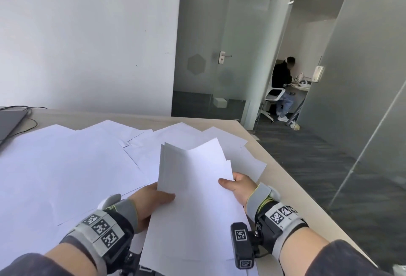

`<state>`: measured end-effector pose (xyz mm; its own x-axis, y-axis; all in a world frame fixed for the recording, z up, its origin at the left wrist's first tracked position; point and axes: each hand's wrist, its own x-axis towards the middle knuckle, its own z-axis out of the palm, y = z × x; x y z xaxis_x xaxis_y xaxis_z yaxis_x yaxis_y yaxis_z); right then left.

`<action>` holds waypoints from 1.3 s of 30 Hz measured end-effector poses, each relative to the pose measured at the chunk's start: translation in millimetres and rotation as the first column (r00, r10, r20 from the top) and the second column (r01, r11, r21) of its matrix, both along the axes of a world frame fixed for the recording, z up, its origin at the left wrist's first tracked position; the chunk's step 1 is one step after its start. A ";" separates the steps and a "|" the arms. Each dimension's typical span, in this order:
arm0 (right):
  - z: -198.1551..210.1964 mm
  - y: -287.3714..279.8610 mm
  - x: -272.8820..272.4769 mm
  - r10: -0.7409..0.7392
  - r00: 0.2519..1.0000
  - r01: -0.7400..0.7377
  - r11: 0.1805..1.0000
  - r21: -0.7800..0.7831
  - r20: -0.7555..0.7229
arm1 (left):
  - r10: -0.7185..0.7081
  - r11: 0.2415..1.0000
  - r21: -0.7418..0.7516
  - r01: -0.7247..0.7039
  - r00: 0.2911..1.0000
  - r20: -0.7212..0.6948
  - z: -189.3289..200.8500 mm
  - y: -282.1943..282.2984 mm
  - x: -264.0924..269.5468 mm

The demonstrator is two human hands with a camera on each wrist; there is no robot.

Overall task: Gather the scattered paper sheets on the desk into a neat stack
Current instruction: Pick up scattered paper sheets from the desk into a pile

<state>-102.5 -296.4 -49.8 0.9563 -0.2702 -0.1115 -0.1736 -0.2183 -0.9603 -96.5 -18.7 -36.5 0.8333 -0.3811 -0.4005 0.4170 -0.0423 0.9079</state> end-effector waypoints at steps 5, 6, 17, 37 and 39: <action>7.1 0.7 1.8 -0.088 0.990 0.107 0.980 -0.169 0.114 | 0.013 0.999 -0.044 -0.004 0.975 0.222 13.1 1.1 1.7; 9.9 -0.4 3.1 -0.104 0.985 0.119 0.987 -0.111 0.135 | 0.041 0.998 -0.060 -0.025 0.961 0.273 17.5 0.7 1.7; 77.7 15.8 0.1 -0.054 0.908 -0.091 0.942 0.322 0.415 | 0.235 0.972 -0.142 -0.188 0.726 0.647 66.1 6.9 9.3; 38.0 40.5 -16.4 0.056 0.923 -0.180 0.938 0.298 0.380 | 0.272 0.955 -0.241 -0.173 0.835 0.478 47.8 10.3 6.0; 40.4 42.8 -15.4 0.038 0.916 -0.171 0.938 0.302 0.399 | 0.284 0.945 -0.281 -0.165 0.841 0.461 51.5 8.6 6.3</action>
<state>-117.9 -253.5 -9.3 0.9628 -0.1783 0.2031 0.2262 0.1202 -0.9666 -90.1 -10.1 15.0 0.9700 -0.1881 0.1539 -0.1101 0.2243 0.9683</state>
